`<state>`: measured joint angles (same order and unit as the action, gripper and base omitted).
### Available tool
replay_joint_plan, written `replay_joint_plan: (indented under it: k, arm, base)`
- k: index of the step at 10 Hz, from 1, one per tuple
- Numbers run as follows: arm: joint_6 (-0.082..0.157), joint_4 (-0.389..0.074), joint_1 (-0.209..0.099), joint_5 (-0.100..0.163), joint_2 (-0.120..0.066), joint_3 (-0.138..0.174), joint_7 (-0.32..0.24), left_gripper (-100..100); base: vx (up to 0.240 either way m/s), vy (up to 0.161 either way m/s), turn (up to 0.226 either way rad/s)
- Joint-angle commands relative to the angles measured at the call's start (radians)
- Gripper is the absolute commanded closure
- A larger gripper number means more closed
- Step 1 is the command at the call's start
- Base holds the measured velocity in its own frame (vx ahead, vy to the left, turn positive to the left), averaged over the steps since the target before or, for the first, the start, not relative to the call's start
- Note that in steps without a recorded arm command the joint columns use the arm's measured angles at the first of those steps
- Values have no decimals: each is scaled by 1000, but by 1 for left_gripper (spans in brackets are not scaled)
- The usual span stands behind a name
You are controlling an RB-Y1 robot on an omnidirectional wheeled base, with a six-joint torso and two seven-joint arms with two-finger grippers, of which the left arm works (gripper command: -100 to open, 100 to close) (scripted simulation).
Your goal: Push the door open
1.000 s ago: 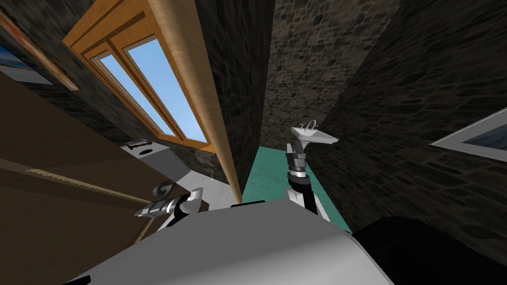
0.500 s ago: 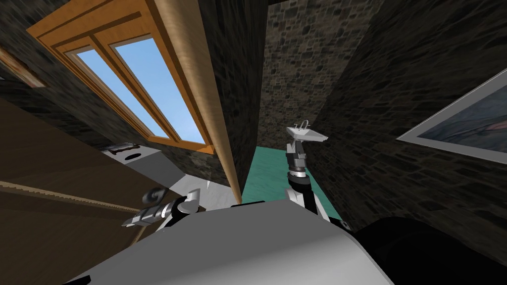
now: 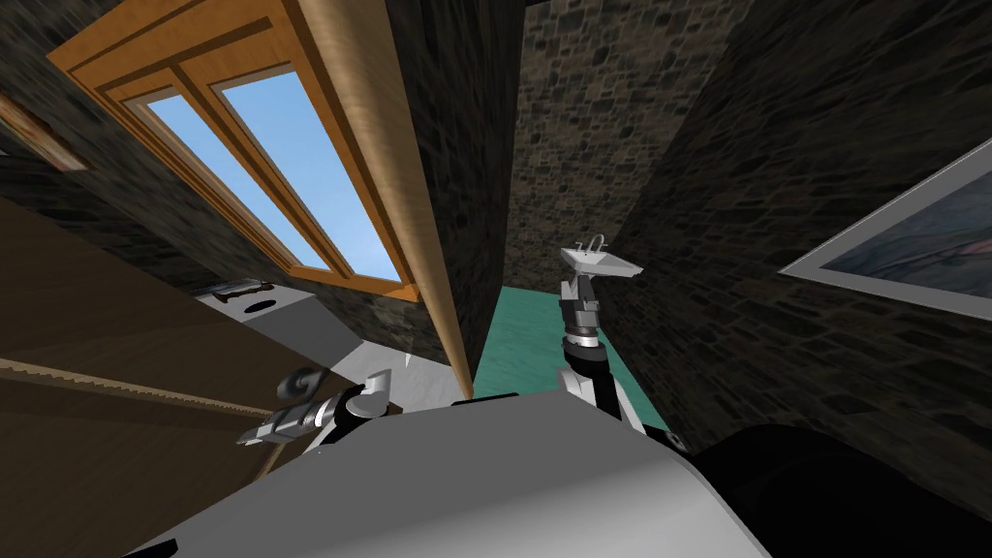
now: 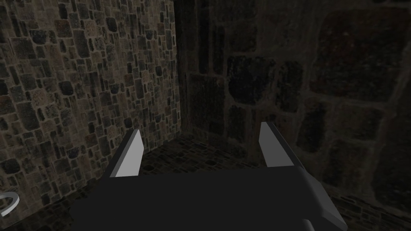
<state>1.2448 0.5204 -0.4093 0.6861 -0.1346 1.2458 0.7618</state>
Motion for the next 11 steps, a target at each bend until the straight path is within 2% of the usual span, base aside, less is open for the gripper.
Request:
replay_joint_plan:
  k: [1, 3, 4, 10, 11]
  arm:
    - [0, 12, 2, 0, 0, 1, 2, 100]
    - [0, 12, 2, 0, 0, 1, 2, 100]
    - [19, 4, -5, 16, 2, 25, 14, 100]
    - [62, 6, -16, 50, 2, 79, 43, 100]
    - [62, 6, -16, 50, 2, 79, 43, 100]
  base:
    - [0, 0, 0]
    - [0, 0, 0]
    - [-22, 63, -158]
    - [-12, 85, -81]
    - [-5, 41, -37]
